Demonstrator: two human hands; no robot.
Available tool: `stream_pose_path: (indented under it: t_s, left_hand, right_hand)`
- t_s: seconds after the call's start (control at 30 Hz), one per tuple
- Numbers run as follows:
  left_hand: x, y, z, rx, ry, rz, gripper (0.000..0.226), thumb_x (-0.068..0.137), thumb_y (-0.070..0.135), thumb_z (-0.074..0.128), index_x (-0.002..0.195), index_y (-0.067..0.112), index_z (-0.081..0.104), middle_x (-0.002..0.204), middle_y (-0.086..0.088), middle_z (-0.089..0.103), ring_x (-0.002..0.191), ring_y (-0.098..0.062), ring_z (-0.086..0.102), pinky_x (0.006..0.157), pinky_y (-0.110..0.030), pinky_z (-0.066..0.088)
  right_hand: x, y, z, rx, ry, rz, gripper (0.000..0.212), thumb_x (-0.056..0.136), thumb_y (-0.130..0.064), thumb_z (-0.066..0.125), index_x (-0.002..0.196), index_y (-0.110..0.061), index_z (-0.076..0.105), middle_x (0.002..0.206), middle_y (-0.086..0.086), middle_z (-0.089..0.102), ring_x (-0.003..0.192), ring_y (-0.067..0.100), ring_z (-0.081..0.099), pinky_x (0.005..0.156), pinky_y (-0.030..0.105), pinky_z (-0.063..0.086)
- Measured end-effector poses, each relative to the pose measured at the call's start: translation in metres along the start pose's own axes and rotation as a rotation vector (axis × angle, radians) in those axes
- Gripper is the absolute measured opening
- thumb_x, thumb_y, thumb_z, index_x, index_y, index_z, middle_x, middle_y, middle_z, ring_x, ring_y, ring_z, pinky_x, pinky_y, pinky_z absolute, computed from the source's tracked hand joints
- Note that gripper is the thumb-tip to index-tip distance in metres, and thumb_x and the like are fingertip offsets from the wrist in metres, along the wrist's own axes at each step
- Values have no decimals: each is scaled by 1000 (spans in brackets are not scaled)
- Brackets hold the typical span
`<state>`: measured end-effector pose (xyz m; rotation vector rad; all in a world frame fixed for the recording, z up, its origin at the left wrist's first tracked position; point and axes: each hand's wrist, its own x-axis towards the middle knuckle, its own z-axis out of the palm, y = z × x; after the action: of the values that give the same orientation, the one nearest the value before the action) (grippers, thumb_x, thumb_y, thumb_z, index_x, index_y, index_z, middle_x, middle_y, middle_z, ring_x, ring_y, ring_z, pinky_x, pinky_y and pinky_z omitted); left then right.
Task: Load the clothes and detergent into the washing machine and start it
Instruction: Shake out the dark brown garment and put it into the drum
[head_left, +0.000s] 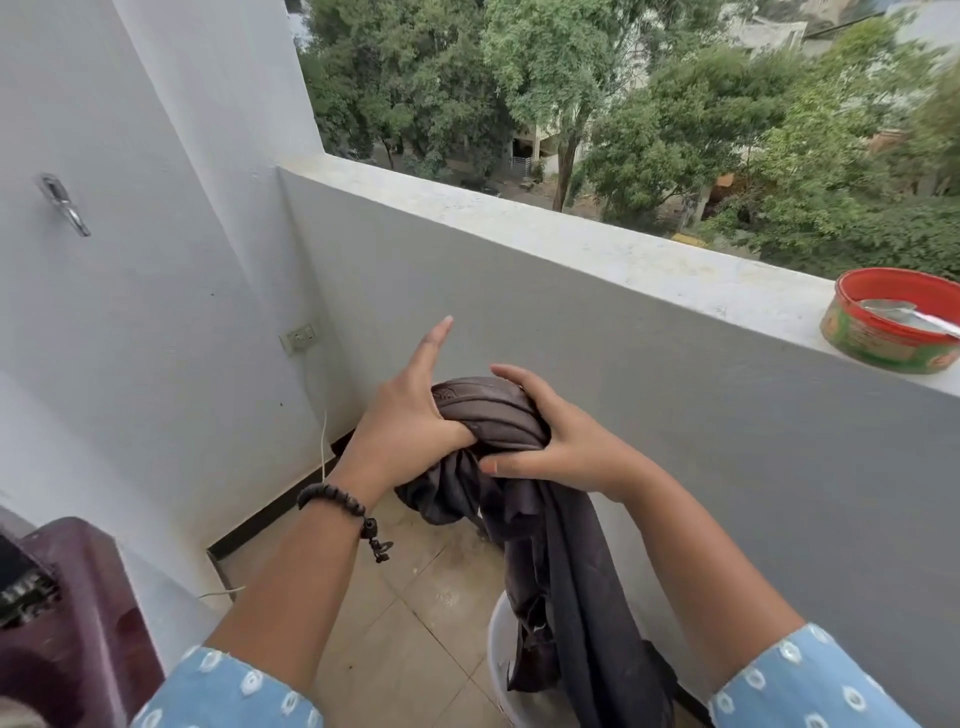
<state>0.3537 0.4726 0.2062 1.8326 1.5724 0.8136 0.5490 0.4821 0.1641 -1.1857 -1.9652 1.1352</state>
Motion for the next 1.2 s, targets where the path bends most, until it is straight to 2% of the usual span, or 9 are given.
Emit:
stream_pose_path:
  t_s: [0.17, 0.27, 0.33, 0.47, 0.67, 0.77, 0.87, 1.03, 1.2]
  left_hand:
    - [2, -11, -6, -370, 101, -25, 94, 58, 20, 74, 130, 63, 33, 83, -31, 66, 64, -35, 59, 77, -53, 59]
    - [5, -12, -13, -637, 206, -64, 84, 76, -6, 70, 142, 32, 35, 53, -5, 57, 48, -14, 52, 53, -26, 52]
    - [6, -12, -18, -720, 266, -90, 73, 84, -15, 59, 143, 21, 36, 55, 3, 57, 45, -7, 51, 47, -20, 48]
    - [3, -18, -22, -825, 257, -110, 64, 86, -15, 57, 141, 13, 40, 85, -2, 65, 62, -4, 66, 55, -19, 53]
    - [-3, -31, -24, -834, 80, -88, 70, 63, -1, 72, 130, 11, 54, 98, -2, 73, 87, -12, 69, 71, -22, 56]
    - [-6, -32, -18, -926, 24, -70, 57, 71, 0, 66, 127, 3, 56, 106, -14, 70, 96, -23, 68, 80, -30, 57]
    - [-5, -32, -19, -1056, 40, -86, 42, 79, 8, 56, 118, -9, 59, 97, -13, 69, 89, -20, 68, 76, -28, 55]
    - [-13, -24, -22, -1346, -10, -74, 21, 80, 11, 53, 72, 9, 73, 73, -5, 71, 73, -16, 71, 74, -29, 58]
    - [-21, -3, -21, -1561, 91, -79, 31, 76, 16, 48, 58, 7, 72, 62, -8, 68, 60, -20, 69, 61, -29, 60]
  right_hand:
    - [-16, 27, 9, 304, -74, 98, 110, 65, -33, 88, 150, -46, 19, 147, -27, 39, 130, -11, 42, 109, 20, 37]
    - [-22, 41, 23, 326, -35, 165, 89, 72, -19, 87, 136, -51, 35, 134, -28, 53, 121, -9, 52, 103, 21, 45]
    - [-20, 47, 29, 377, 115, 182, 60, 78, -10, 81, 128, -32, 55, 121, -13, 68, 112, 6, 64, 97, 28, 51]
    - [-11, 37, 14, 455, 296, 127, 25, 86, 6, 66, 106, -10, 68, 92, -4, 75, 87, 11, 68, 76, 23, 54]
    - [7, -17, -35, 650, 515, -47, 33, 74, 0, 63, 106, -4, 63, 94, 11, 67, 88, 23, 62, 80, 33, 51]
    - [13, -35, -35, 681, 573, -79, 37, 76, 0, 63, 113, 4, 60, 96, 12, 67, 88, 23, 62, 77, 31, 52]
    - [16, -35, -15, 697, 522, -19, 45, 76, -1, 65, 119, 10, 56, 101, 17, 66, 91, 25, 62, 79, 34, 51]
    - [12, -15, 25, 674, 304, 81, 53, 74, -12, 73, 123, 1, 57, 112, 14, 69, 101, 22, 66, 92, 38, 51]
    - [-2, 14, 56, 643, -58, 160, 65, 74, -22, 78, 132, -32, 49, 128, -8, 65, 116, 13, 63, 93, 28, 52]
